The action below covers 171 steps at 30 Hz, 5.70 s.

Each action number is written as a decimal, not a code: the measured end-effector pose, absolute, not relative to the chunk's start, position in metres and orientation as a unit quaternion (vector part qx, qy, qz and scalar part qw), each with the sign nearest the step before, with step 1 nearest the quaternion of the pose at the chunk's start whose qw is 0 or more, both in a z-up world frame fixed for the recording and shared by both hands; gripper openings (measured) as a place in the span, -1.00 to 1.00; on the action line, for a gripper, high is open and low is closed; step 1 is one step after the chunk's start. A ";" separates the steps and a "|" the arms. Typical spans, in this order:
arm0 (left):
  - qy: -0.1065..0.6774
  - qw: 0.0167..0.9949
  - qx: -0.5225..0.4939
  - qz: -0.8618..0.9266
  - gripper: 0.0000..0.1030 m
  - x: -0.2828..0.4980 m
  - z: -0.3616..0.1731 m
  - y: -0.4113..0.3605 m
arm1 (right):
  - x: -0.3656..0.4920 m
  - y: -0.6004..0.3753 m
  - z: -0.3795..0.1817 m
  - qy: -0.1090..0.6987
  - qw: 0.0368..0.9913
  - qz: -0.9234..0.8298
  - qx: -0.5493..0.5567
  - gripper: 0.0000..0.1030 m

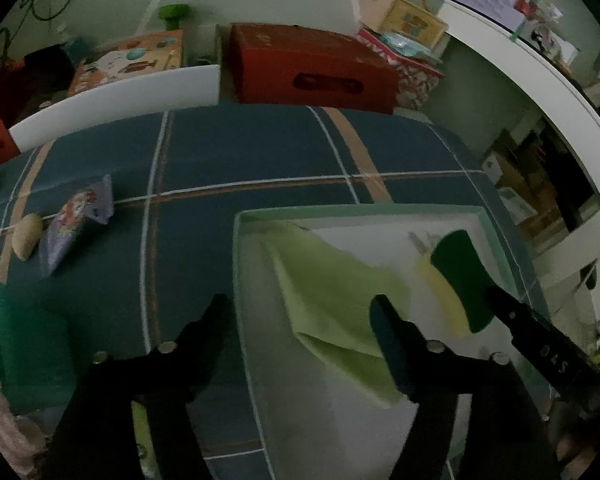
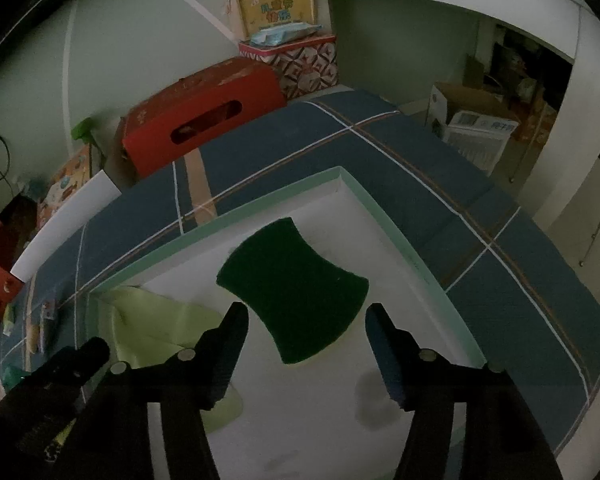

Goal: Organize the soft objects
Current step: 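Open the right tool to drop the sponge while the left tool releases the cloth into the tray, then move both tools back from the tray to the pile, then grasp the pink zigzag knit cloth with the right tool while the left tool grasps the blue face mask, then lift the pink cloth with the right tool while the left tool lifts the face mask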

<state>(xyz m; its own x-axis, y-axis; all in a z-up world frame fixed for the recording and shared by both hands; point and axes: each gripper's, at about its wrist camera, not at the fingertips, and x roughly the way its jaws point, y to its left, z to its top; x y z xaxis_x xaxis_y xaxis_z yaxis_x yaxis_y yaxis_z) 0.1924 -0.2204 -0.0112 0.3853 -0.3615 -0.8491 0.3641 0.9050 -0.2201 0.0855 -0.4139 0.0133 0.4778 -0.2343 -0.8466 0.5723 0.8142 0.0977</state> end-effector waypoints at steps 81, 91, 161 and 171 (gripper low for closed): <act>0.452 0.867 -0.195 0.080 0.99 0.084 0.007 0.111 | 0.094 -0.102 0.040 0.416 0.901 0.125 -0.014 1.00; 0.497 0.842 -0.198 0.063 0.99 0.081 -0.020 0.115 | 0.091 -0.067 0.017 0.432 0.889 0.138 -0.063 1.00; 0.527 0.815 -0.241 0.003 -0.53 0.098 -0.052 0.111 | 0.093 -0.089 0.033 0.407 0.896 0.176 -0.009 -0.50; 0.529 0.813 -0.242 0.006 -0.53 0.101 -0.054 0.108 | 0.091 -0.088 0.039 0.399 0.897 0.190 -0.012 -0.08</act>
<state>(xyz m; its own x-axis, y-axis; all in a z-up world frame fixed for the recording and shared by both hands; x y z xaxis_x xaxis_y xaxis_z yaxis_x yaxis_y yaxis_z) 0.1015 0.1080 -0.0544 0.4395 -0.2468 -0.8637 -0.2657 0.8828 -0.3875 0.0905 -0.0878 0.0386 0.6089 0.3318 -0.7205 -0.3515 0.9271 0.1298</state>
